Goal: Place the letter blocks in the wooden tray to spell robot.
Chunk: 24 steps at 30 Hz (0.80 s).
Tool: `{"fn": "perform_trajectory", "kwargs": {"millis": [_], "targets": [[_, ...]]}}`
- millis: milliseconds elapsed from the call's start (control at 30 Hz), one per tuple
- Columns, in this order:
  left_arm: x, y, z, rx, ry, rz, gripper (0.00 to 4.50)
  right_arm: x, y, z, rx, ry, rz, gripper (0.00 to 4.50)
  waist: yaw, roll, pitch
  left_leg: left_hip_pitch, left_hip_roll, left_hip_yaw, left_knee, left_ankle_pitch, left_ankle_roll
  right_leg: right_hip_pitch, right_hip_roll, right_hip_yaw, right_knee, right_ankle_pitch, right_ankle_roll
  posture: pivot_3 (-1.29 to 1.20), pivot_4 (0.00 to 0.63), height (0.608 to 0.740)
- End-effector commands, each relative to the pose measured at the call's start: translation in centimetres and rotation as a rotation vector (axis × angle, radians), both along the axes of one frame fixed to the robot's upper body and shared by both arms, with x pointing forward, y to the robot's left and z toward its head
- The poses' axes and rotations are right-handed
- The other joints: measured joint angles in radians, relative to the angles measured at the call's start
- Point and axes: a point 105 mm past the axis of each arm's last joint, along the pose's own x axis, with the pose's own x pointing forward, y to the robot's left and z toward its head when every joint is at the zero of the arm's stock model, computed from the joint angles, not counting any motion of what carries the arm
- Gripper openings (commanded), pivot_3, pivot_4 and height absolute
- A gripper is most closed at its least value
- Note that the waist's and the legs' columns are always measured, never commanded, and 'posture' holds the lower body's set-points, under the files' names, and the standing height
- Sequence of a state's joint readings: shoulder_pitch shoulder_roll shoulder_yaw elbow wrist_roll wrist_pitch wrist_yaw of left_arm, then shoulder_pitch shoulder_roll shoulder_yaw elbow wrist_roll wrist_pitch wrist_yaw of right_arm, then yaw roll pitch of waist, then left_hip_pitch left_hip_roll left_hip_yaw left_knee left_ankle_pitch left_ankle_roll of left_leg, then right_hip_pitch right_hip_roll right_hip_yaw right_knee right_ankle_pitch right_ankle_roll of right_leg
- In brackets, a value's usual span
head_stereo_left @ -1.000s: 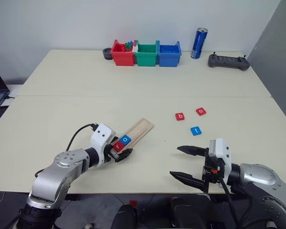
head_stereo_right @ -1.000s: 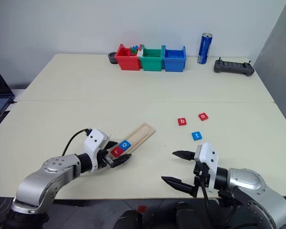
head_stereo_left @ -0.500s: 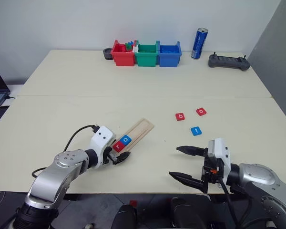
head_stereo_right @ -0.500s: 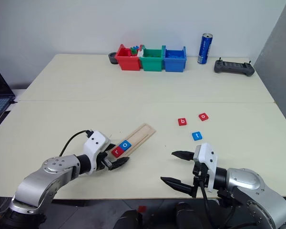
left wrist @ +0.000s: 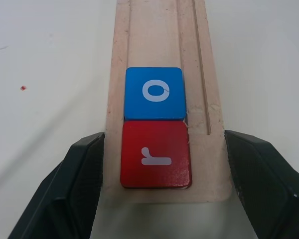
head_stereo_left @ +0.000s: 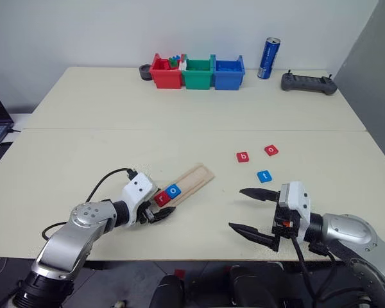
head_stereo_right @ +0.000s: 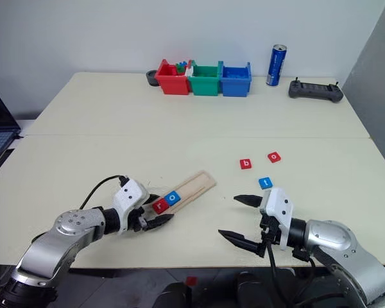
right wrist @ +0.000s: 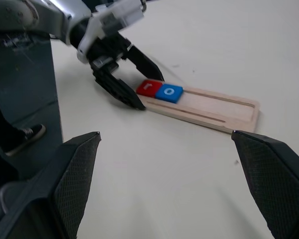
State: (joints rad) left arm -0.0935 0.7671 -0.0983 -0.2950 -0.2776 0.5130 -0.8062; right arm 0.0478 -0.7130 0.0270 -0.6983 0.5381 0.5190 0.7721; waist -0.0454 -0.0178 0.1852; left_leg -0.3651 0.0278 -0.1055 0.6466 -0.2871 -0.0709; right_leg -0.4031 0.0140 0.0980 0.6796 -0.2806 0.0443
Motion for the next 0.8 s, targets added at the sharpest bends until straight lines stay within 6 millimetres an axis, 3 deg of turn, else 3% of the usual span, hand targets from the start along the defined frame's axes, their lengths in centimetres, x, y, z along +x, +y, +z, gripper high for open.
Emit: {"fn": "perform_trajectory", "kwargs": {"millis": [33,133,267,600,800], "targets": [[-0.8,-1.2,-0.3,-0.007,0.003,-0.161,3.38,-0.4,-0.8,0.6,-0.051,-0.039,0.031,4.5,0.001,0.0,0.0,0.0,0.0,0.0,0.0,0.0,0.0,0.0,0.0,0.0,0.0,0.0,0.0,0.0,0.15,0.74],[-1.1,-3.0,0.4,-0.054,-0.006,-0.341,3.38,-1.8,-2.6,-0.2,-0.162,0.02,0.057,4.5,0.01,0.0,0.0,-0.001,0.0,0.0,0.0,0.0,0.0,0.0,0.0,0.0,0.0,0.0,0.0,0.0,0.15,0.74],[-1.0,-3.8,0.5,-0.071,0.023,-0.442,3.38,-2.4,-3.5,0.2,-0.17,0.034,0.03,4.5,0.015,-0.002,0.001,-0.001,0.0,0.0,0.0,0.0,0.0,0.0,0.0,0.0,0.0,0.0,0.0,0.0,0.15,0.74],[0.7,-3.7,0.1,0.066,-0.022,-0.556,3.38,-2.6,-4.6,-0.3,-0.218,0.04,-0.046,4.5,0.012,-0.002,0.001,-0.001,0.0,0.0,0.001,0.0,0.0,0.0,0.001,0.0,0.0,0.0,0.0,0.0,0.15,0.74],[0.6,-3.8,0.1,0.08,-0.033,-0.588,3.38,-2.6,-4.7,-0.3,-0.225,0.042,-0.046,4.5,0.012,-0.002,0.001,-0.001,0.0,0.0,0.001,0.0,0.0,0.0,0.001,0.0,0.001,0.0,0.0,0.0,0.15,0.74]]}}
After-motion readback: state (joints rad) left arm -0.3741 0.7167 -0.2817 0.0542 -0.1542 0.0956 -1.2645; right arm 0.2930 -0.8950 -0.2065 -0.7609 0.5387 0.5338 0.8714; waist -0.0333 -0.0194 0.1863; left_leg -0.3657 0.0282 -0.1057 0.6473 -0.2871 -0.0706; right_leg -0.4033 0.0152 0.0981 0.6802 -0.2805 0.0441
